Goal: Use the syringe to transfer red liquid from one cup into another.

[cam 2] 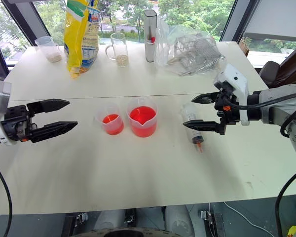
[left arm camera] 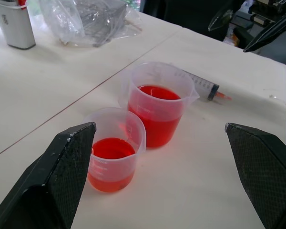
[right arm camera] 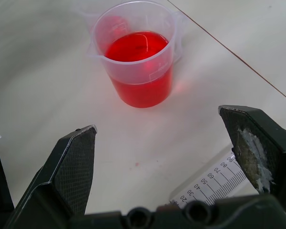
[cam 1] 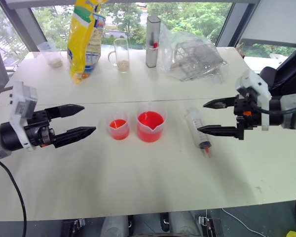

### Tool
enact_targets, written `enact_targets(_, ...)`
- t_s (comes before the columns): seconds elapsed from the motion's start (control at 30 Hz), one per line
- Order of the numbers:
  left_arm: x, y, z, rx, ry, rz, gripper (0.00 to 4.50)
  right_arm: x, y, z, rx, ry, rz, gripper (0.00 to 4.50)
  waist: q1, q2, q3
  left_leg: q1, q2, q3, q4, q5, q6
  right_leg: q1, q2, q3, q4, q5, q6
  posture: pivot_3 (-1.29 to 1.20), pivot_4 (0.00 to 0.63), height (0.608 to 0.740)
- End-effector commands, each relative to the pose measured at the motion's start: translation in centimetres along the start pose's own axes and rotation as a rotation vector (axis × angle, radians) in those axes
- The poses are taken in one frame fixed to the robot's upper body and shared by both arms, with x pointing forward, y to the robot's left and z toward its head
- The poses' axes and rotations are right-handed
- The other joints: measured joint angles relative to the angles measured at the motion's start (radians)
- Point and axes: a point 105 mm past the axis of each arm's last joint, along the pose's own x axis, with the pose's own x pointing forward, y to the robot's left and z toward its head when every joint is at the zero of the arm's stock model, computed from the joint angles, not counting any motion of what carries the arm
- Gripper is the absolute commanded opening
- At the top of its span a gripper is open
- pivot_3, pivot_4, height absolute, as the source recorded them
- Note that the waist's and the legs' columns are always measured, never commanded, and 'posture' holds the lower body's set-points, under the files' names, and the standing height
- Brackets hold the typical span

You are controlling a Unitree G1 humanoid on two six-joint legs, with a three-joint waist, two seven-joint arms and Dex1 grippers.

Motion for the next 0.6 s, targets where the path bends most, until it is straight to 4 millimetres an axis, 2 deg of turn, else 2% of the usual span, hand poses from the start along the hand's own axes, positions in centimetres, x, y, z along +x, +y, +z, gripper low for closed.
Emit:
enact_targets(0.03,0.14,-0.22,0.59,0.057,-0.007,-0.003,4.50,-0.44,-0.06,0.26,-0.033,0.007,-0.019,4.48,0.000,0.000,0.000,0.000,0.000,0.000,0.000,0.000,0.000,0.000,0.000,0.000,0.000,0.000,0.000,0.00,0.150,0.740)
enact_targets(0.6,0.45,-0.24,0.96,0.059,-0.035,-0.025,4.50,-0.50,-0.25,-0.57,-0.021,0.026,-0.044,4.48,0.000,0.000,0.000,0.000,0.000,0.000,0.000,0.000,0.000,0.000,0.000,0.000,0.001,0.000,0.000,0.00,0.150,0.740)
